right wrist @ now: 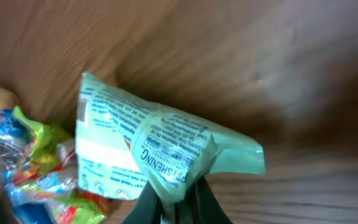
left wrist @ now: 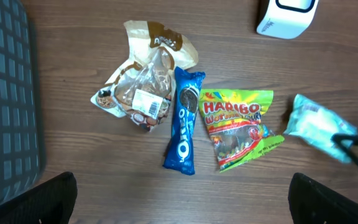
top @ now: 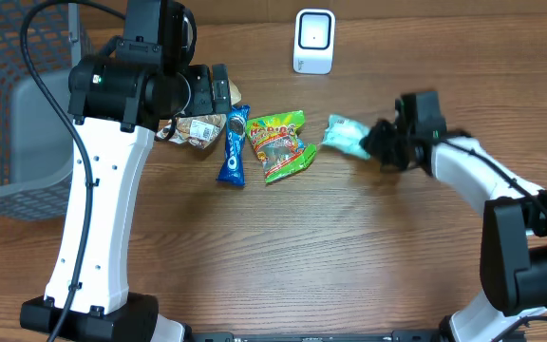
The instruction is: Scan the item barcode
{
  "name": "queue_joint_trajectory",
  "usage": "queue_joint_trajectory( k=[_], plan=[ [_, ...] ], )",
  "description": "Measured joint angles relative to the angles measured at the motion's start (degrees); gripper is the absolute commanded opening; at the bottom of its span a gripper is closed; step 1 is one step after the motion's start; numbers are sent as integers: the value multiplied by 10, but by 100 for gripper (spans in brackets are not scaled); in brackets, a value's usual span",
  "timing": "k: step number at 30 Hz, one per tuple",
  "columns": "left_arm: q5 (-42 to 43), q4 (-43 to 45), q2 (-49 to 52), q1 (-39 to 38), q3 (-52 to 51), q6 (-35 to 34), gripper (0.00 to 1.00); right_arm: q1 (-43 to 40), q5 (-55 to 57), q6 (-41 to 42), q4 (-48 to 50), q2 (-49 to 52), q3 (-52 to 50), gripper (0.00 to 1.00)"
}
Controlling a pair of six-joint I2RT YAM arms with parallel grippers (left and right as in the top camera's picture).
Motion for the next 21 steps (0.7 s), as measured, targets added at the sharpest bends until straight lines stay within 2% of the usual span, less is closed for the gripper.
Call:
queue_joint_trajectory(
  k=[4, 9, 12, 15, 21],
  plan=[
    [0, 0, 0, 0, 0, 0, 100, 42, 141, -70, -57, 1, 104, 4],
    [0, 0, 0, 0, 0, 0, 100, 109, 345, -178, 17, 1, 146, 4],
    [0, 0, 0, 0, 0, 0, 100, 146, 457, -271, 100, 7, 146, 4],
    [0, 0, 0, 0, 0, 0, 100, 168, 547, -395, 252, 37, 148, 4],
    [0, 0, 0, 0, 0, 0, 100, 173, 617, -651, 467, 122, 150, 4]
  ],
)
